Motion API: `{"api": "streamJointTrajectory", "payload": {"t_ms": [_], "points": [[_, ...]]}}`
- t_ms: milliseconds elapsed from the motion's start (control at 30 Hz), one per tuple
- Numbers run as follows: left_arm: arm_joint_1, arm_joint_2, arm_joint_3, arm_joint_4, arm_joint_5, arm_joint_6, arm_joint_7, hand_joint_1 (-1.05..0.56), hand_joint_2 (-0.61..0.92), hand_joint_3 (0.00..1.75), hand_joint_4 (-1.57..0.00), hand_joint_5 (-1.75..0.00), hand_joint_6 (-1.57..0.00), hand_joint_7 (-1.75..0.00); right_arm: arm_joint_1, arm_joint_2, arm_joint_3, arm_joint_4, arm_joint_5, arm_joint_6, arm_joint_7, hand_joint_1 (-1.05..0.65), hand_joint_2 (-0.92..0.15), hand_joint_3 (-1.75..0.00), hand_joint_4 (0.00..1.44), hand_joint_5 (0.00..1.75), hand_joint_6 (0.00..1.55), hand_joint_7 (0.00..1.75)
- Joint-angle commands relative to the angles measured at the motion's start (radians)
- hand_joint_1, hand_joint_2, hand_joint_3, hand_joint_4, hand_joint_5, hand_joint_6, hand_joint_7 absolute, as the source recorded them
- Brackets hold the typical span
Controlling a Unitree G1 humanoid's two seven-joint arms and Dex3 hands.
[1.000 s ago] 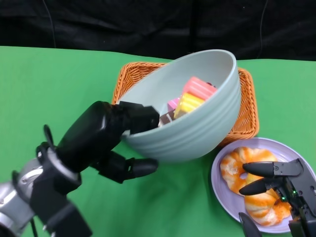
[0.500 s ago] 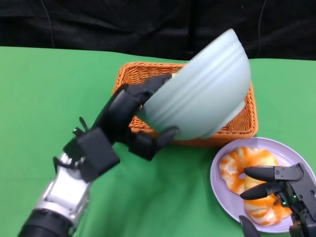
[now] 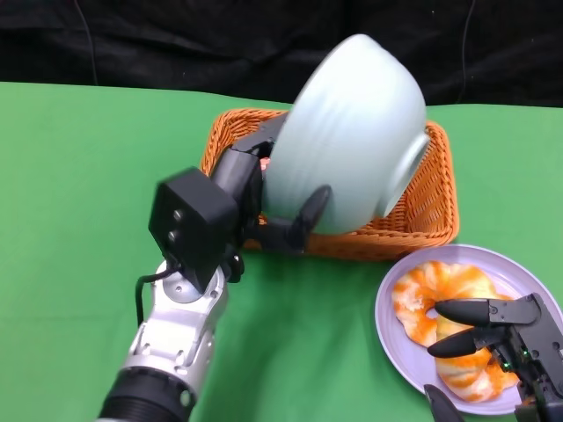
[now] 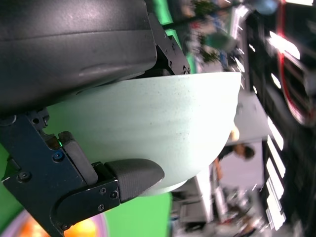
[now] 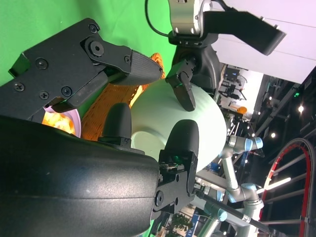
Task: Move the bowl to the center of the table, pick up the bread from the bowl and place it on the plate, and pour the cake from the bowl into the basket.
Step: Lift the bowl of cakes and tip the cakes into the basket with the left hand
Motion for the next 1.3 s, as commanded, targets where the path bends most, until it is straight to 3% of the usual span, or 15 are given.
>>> {"api": "streamJointTrajectory", "payload": {"t_ms": [33,500,633,767,1033,1300], "points": [[-0.038,-0.028,0.045,-0.006,-0.050,0.071,-0.002,-0.24,0.25,1.61,-1.02,-1.75,-0.87,-1.75,0.013,-0.010,0.020,-0.003,-0.027,-0.039,0.002,-0.21,-0.58,-0.87,0.17,1.44,0.00,1.22],[-0.060,-0.144,0.229,-0.064,-0.312,0.377,-0.006,-0.20,0.24,1.73,-1.07,-1.75,-0.92,-1.74,0.024,-0.010,0.035,-0.008,-0.025,-0.030,0.002,-0.22,-0.59,-0.85,0.17,1.43,0.00,1.22],[-0.064,-0.163,0.283,-0.078,-0.413,0.433,0.000,-0.20,0.28,1.65,-1.08,-1.75,-0.95,-1.67,0.023,-0.011,0.035,-0.011,-0.026,-0.026,0.003,-0.22,-0.59,-0.84,0.17,1.43,0.00,1.22],[-0.065,-0.178,0.335,-0.083,-0.514,0.483,0.011,-0.19,0.36,1.60,-1.08,-1.75,-0.91,-1.72,0.024,-0.010,0.038,-0.015,-0.028,-0.018,0.003,-0.22,-0.59,-0.82,0.18,1.42,0.01,1.21],[-0.075,-0.176,0.411,-0.053,-0.686,0.572,-0.034,-0.24,0.33,1.62,-1.07,-1.75,-0.88,-1.75,0.025,-0.012,0.041,-0.015,-0.024,-0.013,0.003,-0.22,-0.59,-0.82,0.17,1.42,0.01,1.21],[-0.064,-0.149,0.410,-0.039,-0.692,0.564,-0.117,-0.26,0.25,1.72,-1.06,-1.75,-0.86,-1.75,0.022,-0.016,0.041,-0.013,-0.021,-0.012,0.004,-0.22,-0.60,-0.81,0.18,1.43,0.01,1.22]]}}
